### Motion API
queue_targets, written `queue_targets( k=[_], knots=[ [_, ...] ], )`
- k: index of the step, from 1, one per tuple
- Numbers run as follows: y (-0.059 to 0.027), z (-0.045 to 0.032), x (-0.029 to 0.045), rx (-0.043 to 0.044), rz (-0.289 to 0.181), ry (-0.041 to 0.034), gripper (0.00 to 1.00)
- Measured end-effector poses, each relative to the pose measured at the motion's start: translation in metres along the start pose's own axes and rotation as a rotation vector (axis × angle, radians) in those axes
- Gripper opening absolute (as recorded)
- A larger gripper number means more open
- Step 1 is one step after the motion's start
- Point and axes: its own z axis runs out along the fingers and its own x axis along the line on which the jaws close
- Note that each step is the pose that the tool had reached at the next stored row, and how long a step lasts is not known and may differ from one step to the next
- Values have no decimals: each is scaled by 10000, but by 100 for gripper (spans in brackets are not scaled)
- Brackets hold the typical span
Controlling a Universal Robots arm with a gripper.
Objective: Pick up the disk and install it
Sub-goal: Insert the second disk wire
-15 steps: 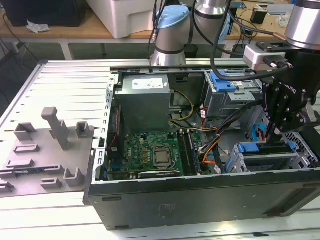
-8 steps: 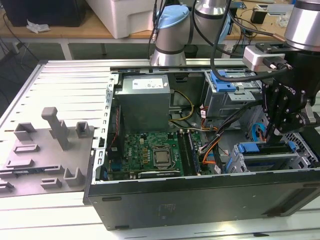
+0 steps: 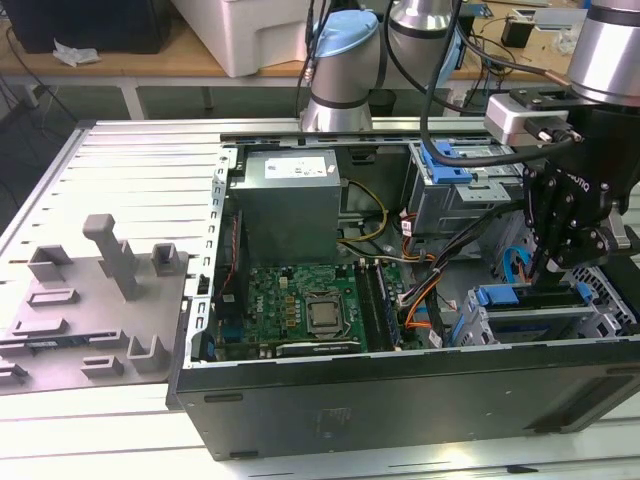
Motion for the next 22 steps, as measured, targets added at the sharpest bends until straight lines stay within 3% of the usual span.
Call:
queue_targets(
  k=[22],
  knots=[
    [-1,45,-7,0,1,1,16]
  ],
)
